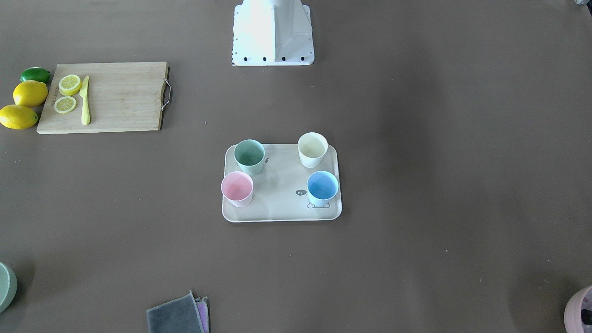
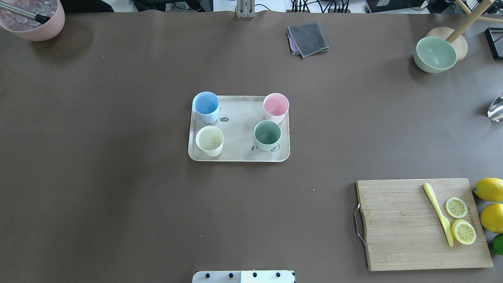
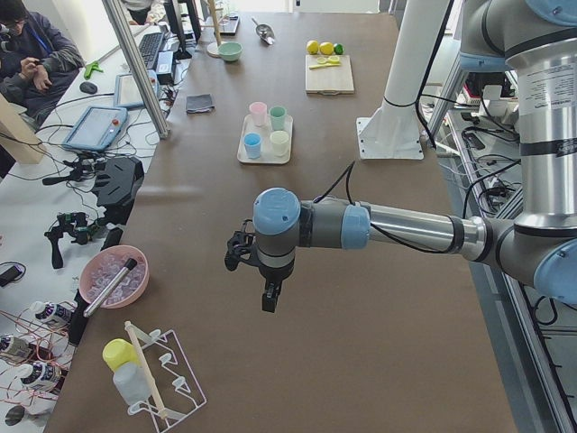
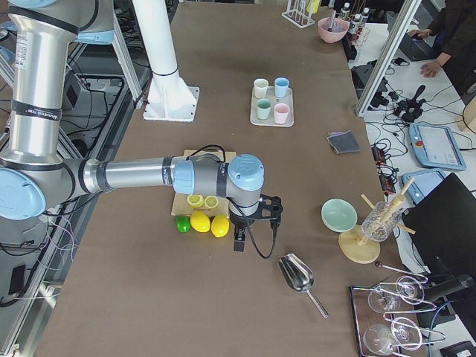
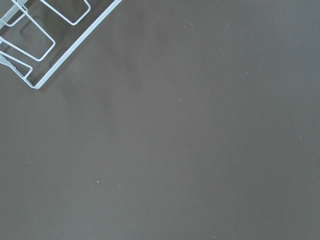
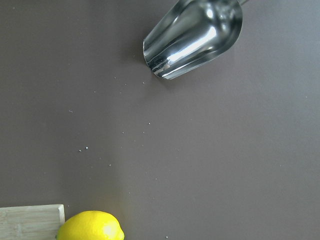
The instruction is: Place all cups on tray
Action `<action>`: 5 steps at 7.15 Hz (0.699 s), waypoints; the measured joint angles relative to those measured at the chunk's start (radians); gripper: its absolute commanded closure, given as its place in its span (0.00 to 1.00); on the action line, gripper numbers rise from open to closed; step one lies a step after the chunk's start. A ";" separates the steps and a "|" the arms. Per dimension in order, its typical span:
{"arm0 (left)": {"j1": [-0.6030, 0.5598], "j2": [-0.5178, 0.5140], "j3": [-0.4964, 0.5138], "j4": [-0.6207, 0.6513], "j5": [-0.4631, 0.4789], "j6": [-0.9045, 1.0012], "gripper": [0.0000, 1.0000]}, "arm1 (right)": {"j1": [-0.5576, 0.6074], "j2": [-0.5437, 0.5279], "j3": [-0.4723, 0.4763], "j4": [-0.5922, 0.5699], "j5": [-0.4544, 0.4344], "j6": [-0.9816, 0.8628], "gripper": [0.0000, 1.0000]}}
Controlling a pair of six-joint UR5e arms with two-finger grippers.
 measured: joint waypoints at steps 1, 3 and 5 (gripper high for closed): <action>0.000 0.000 0.001 0.000 0.000 0.000 0.02 | 0.000 0.000 -0.002 0.007 0.000 0.000 0.00; 0.001 -0.001 0.001 0.000 0.000 -0.001 0.02 | 0.000 -0.001 -0.005 0.026 0.000 0.000 0.00; 0.000 -0.001 0.001 0.000 0.000 0.000 0.02 | 0.000 -0.001 -0.006 0.029 0.001 0.000 0.00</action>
